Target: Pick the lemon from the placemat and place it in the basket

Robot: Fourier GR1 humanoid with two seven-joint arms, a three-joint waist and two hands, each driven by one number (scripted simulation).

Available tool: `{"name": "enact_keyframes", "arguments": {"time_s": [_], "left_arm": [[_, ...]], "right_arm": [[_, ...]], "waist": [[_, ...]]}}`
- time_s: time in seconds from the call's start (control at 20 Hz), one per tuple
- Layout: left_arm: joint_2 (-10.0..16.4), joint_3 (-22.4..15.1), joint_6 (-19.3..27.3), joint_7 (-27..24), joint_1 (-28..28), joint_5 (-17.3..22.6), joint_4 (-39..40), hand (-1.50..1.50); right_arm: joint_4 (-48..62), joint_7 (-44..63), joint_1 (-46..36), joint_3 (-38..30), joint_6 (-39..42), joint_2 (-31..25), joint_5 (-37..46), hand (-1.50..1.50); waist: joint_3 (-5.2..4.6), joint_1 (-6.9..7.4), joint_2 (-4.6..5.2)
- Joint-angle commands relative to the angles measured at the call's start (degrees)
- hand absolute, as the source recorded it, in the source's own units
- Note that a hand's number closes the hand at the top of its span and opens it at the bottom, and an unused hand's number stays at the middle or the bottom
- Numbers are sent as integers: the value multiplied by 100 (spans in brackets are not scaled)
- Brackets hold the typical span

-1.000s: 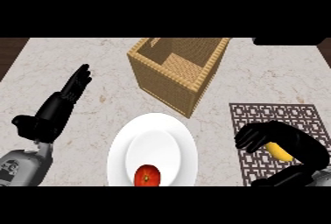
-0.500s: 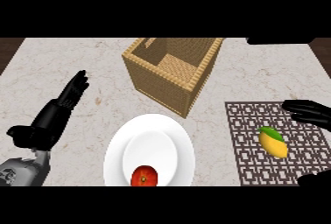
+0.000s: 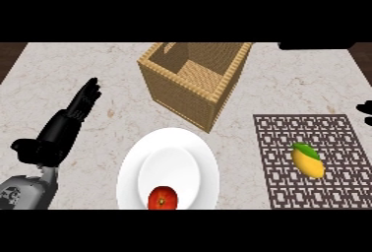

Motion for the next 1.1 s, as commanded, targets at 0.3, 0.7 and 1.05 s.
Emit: {"name": "enact_keyframes", "arguments": {"time_s": [0.3,0.7,1.05], "left_arm": [[-105,214,-203,-104,222,-149,-81,0],[-504,93,-236,-169,-95,-412,285,0],[-570,254,-312,-490,-18,-597,590,0]], "right_arm": [[844,-1163,300,-973,1146,-789,144,-150],[1322,-1391,107,-207,407,-390,557,-150],[1780,-1555,130,342,-83,259,843,-150]], "waist": [[13,43,5],[13,117,39],[13,112,36]]}}
